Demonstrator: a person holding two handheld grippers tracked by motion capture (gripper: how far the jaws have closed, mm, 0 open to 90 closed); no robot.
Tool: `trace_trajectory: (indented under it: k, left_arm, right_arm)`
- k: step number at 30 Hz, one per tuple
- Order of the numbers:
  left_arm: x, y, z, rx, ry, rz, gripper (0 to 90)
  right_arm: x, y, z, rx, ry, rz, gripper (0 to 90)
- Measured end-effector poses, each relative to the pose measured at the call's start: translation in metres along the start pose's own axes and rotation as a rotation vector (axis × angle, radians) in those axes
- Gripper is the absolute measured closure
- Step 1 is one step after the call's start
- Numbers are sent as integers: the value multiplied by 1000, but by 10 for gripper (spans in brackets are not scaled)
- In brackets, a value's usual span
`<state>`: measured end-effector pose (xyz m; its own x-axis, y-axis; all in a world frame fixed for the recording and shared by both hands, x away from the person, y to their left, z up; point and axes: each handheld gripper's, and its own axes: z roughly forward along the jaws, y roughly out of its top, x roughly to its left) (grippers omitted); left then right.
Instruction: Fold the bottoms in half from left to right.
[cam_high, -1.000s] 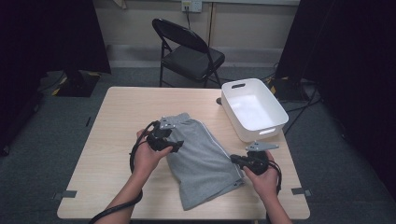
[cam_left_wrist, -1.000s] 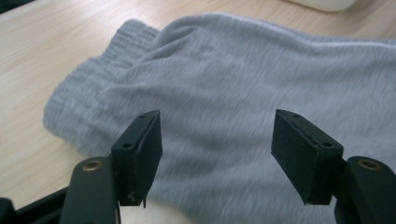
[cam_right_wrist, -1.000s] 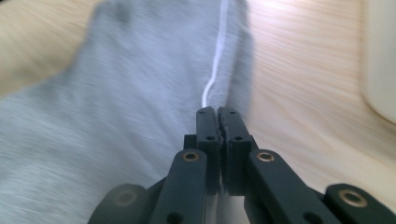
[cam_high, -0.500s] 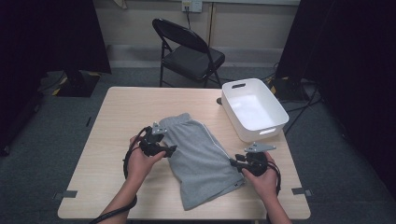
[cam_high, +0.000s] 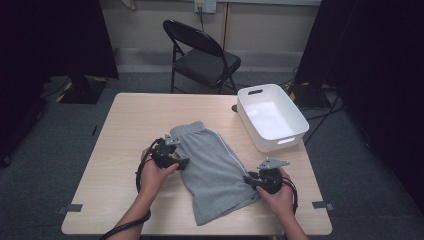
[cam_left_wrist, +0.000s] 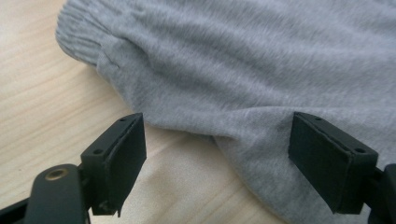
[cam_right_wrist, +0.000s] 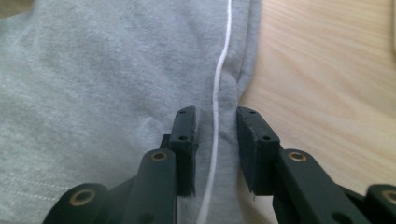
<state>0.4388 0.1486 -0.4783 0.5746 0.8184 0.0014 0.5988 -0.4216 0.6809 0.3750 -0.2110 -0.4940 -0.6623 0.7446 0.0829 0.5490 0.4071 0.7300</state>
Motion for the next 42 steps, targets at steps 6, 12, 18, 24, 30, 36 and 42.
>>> trace_trajectory:
  k: [6,12,18,24,30,36,42]
  left_arm:
    - [1,3,10,17,0,-11,183]
    - [3,11,22,23,16,-11,179]
    - [2,21,35,43,17,2,173]
    - [3,34,47,42,12,28,172]
    - [5,41,55,50,10,28,167]
    - [6,33,41,20,2,9,188]
    - [9,22,28,-24,-17,-22,173]
  right_arm:
    - [4,-5,-3,-10,7,-2,707]
    - [8,-9,-6,-4,20,-2,711]
    - [12,-13,-8,-12,47,14,721]
    - [17,-14,-11,6,88,17,721]
    - [10,-3,-14,-42,59,32,597]
    - [-1,28,-3,-68,-2,7,564]
    - [-2,44,23,-36,-23,-7,593]
